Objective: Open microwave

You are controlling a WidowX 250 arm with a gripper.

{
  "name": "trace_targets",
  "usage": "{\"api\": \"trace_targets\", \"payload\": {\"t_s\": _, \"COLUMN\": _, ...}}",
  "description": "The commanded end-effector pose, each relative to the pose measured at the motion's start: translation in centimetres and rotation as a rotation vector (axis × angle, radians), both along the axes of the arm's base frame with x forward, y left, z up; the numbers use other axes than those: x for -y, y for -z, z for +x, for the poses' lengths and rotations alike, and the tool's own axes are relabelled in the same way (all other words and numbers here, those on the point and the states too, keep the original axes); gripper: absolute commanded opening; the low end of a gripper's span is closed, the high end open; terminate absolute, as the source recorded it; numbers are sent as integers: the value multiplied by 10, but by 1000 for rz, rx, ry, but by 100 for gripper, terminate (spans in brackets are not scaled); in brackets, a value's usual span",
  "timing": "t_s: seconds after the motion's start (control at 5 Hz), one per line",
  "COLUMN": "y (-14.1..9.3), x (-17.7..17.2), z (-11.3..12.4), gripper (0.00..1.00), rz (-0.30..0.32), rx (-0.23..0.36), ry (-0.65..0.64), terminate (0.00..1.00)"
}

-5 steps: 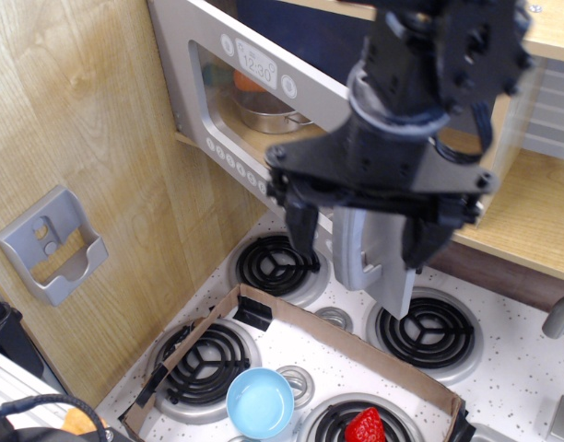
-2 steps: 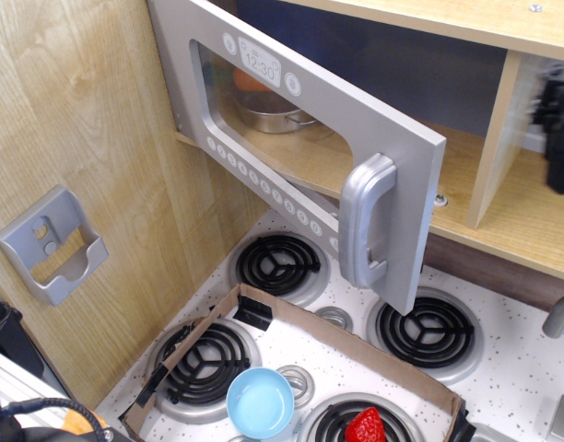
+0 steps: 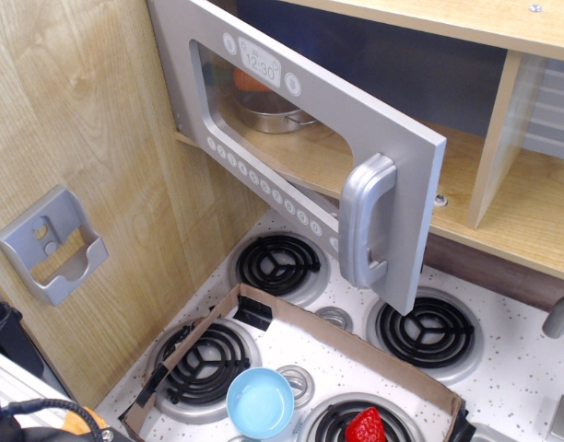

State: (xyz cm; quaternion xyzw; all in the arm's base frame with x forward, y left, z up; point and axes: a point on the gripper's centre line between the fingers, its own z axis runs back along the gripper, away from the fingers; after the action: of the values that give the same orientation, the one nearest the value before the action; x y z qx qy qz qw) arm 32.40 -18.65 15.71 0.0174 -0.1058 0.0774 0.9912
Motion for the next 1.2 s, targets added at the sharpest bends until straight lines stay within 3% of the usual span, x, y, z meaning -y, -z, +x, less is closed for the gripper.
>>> {"api": "trace_targets", "payload": {"t_s": 0.0, "y": -3, "x": -53, "z": 7, "gripper": 100, "rz": 65, "rx": 120, "ry": 165, "terminate": 0}}
{"api": "trace_targets", "payload": {"t_s": 0.2, "y": 6, "x": -83, "z": 4, "gripper": 100, "rz": 55, "rx": 79, "ry": 170, "terminate": 0}}
{"api": "trace_targets", "payload": {"t_s": 0.4, "y": 22, "x": -116, "z": -10, "gripper": 100, "rz": 55, "rx": 76, "ry": 146, "terminate": 0}}
{"api": "trace_targets", "payload": {"t_s": 0.8, "y": 63, "x": -164, "z": -46, "gripper": 100, "rz": -18, "rx": 38, "ry": 76, "terminate": 0}}
{"api": "trace_targets", "payload": {"t_s": 1.0, "y": 82, "x": -184, "z": -66, "gripper": 100, "rz": 36, "rx": 61, "ry": 42, "terminate": 0}}
